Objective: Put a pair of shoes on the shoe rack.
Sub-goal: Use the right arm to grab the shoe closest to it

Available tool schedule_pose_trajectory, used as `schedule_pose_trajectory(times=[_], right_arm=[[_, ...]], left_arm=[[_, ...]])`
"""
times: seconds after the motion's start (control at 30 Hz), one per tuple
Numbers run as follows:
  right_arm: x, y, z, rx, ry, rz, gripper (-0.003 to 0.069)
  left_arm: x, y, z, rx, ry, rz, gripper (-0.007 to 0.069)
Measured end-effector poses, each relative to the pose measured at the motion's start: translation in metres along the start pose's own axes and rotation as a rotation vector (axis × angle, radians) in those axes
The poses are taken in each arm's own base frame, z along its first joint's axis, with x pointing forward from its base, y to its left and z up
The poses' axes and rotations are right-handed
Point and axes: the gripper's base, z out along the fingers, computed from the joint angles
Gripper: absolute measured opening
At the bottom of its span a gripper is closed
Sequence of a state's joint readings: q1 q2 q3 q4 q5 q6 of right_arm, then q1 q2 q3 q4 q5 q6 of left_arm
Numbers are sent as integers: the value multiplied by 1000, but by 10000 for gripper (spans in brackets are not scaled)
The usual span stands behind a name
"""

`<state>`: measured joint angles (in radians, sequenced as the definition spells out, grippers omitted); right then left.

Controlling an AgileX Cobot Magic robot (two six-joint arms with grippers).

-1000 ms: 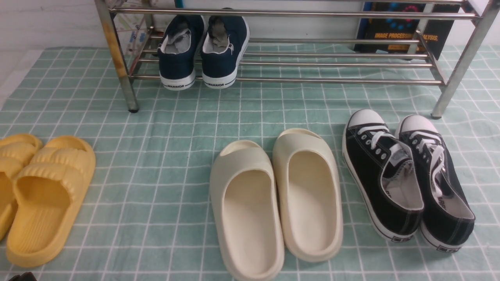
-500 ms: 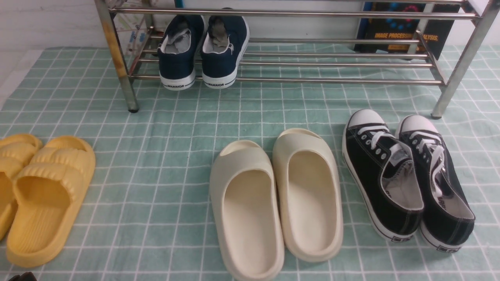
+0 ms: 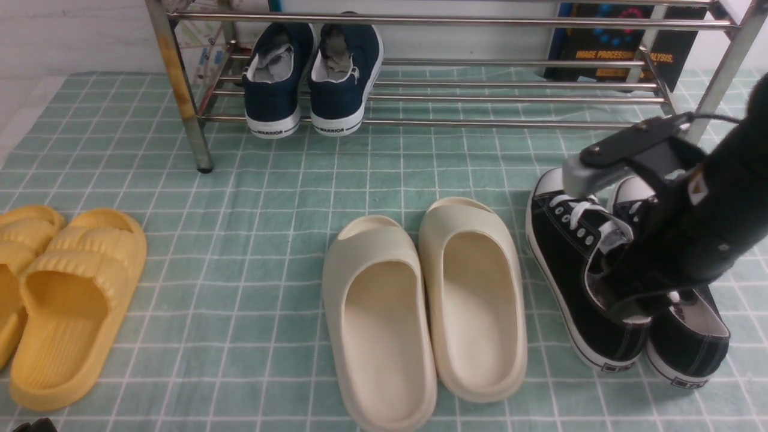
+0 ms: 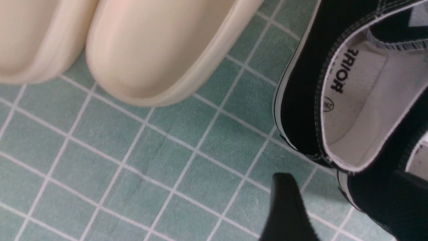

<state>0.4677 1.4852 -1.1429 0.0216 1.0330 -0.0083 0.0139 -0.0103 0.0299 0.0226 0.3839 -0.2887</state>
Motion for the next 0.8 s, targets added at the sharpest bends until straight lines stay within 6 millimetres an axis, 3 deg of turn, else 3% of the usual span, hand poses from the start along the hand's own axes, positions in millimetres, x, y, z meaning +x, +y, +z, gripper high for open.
schedule_pose_trajectory(times=[0.03,0.13,0.27,0.43,0.47,0.6,0.67,0.8], right_arm=[[-5,-1,15,3,23,7,531],[-12,-1,38,5,55,18,588],[-19,-2,70,8,102,40,566],[-20,-2,93,10,147,50,408],[-20,-2,95,10,156,57,314],[-23,-2,91,10,139,77,59],[-24,-2,87,6,138,82,29],[-30,-1,61,2,127,68,22]], left_arm=[[0,0,0,0,0,0,113],[0,0,0,0,0,0,116],[0,0,0,0,0,0,123],[0,0,0,0,0,0,127],[0,0,0,0,0,0,128],[0,0,0,0,0,0,132],[0,0,0,0,0,0,134],[0,0,0,0,0,0,134]])
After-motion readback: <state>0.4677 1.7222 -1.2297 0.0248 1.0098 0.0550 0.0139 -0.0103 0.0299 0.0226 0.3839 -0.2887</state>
